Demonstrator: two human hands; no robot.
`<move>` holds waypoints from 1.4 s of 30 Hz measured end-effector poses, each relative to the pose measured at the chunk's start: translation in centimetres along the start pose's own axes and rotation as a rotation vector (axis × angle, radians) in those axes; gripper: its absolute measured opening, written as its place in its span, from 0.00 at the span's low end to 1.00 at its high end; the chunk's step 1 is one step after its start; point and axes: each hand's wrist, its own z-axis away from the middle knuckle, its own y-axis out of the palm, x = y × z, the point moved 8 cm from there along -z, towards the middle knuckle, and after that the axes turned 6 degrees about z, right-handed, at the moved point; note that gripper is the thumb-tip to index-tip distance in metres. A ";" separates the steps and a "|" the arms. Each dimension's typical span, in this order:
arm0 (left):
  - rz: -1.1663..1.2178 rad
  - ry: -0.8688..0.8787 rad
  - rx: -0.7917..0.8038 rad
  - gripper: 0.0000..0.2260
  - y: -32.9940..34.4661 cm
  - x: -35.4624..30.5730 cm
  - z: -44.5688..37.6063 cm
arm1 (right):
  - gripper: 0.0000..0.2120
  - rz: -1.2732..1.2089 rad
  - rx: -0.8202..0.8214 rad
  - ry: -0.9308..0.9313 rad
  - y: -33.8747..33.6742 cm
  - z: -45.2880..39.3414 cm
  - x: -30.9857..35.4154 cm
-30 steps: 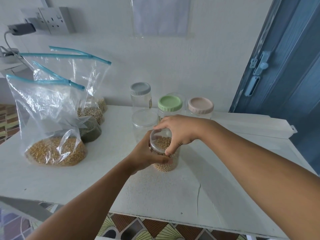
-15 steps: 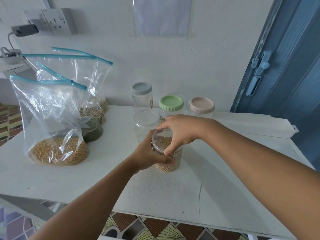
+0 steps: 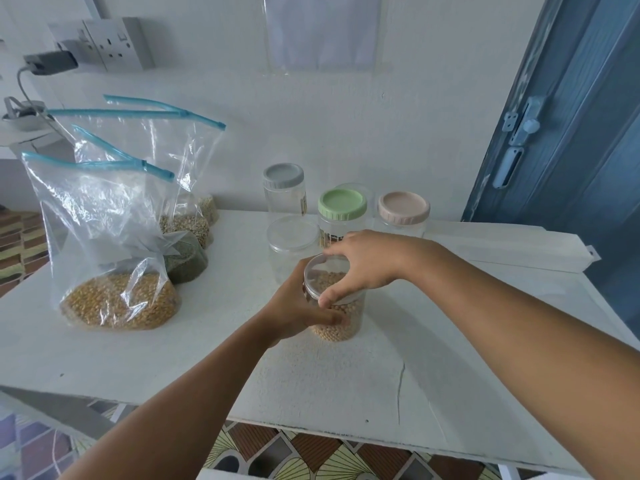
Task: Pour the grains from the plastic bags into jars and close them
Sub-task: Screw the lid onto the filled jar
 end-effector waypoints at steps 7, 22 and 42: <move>0.000 0.003 -0.005 0.46 0.2 -0.1 0.1 | 0.45 0.029 -0.095 0.047 0.1 0.1 -0.3; -0.120 -0.003 0.046 0.52 -0.7 -2.4 -0.1 | 0.54 -0.234 -0.110 0.018 0.7 0.5 -2.4; -0.193 0.010 0.031 0.47 -0.4 -1.7 -0.3 | 0.54 -0.043 -0.183 0.097 0.3 1.4 -1.5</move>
